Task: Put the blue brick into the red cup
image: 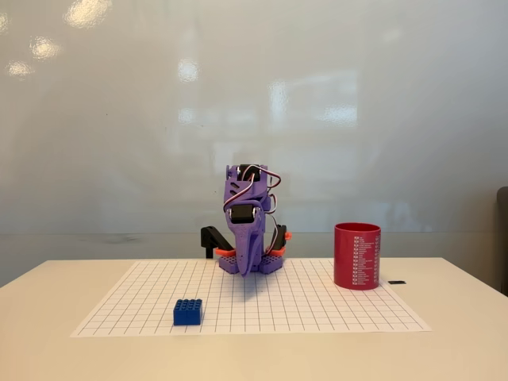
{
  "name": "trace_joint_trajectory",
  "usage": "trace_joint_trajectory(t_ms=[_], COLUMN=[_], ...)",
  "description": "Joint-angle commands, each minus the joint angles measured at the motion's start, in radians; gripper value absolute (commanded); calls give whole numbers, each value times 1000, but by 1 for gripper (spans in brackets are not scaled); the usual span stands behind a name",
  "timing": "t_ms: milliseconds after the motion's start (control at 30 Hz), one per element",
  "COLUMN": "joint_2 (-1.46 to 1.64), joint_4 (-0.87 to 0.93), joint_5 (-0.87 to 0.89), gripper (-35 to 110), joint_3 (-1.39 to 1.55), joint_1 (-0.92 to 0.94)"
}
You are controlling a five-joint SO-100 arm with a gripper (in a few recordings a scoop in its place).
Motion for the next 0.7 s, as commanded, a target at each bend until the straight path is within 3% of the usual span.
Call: trace_joint_trajectory(t_ms=[0,667], joint_2=[-3,-2], joint_4=[-15,64], joint_5=[29,-15], gripper=[0,-1], joint_3=[-5,-153], joint_1=[-15,64])
